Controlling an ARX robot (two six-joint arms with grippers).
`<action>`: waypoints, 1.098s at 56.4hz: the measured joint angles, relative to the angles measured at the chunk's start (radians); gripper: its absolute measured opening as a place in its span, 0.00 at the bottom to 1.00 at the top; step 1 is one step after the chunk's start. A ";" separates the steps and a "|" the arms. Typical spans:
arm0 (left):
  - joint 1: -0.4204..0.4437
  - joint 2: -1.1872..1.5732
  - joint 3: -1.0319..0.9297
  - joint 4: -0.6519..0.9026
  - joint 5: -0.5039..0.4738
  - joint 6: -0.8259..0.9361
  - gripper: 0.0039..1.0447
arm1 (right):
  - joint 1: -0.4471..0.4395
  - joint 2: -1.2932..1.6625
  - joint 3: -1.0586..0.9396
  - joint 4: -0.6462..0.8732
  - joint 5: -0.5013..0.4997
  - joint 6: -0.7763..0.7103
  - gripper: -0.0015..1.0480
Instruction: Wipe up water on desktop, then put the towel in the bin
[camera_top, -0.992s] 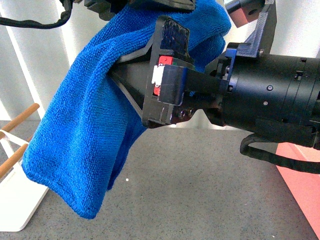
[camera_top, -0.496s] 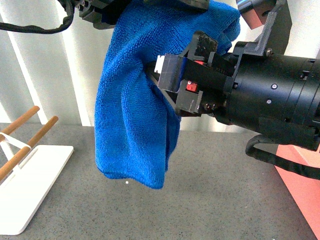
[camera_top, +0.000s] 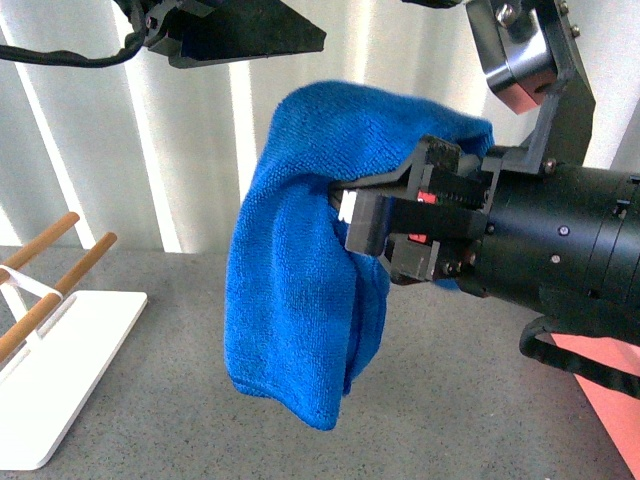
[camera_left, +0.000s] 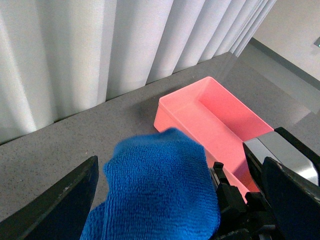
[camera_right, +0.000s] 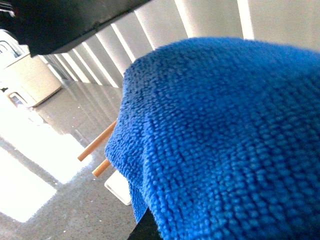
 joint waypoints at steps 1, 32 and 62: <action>0.000 0.000 0.000 0.000 0.000 0.000 0.94 | -0.001 0.000 -0.002 0.000 0.000 -0.001 0.04; 0.005 -0.142 -0.340 0.485 -0.789 0.060 0.61 | -0.038 -0.034 -0.030 -0.063 0.000 -0.031 0.04; 0.223 -0.498 -0.842 0.618 -0.639 0.074 0.03 | -0.019 -0.078 -0.037 -0.095 0.027 -0.062 0.04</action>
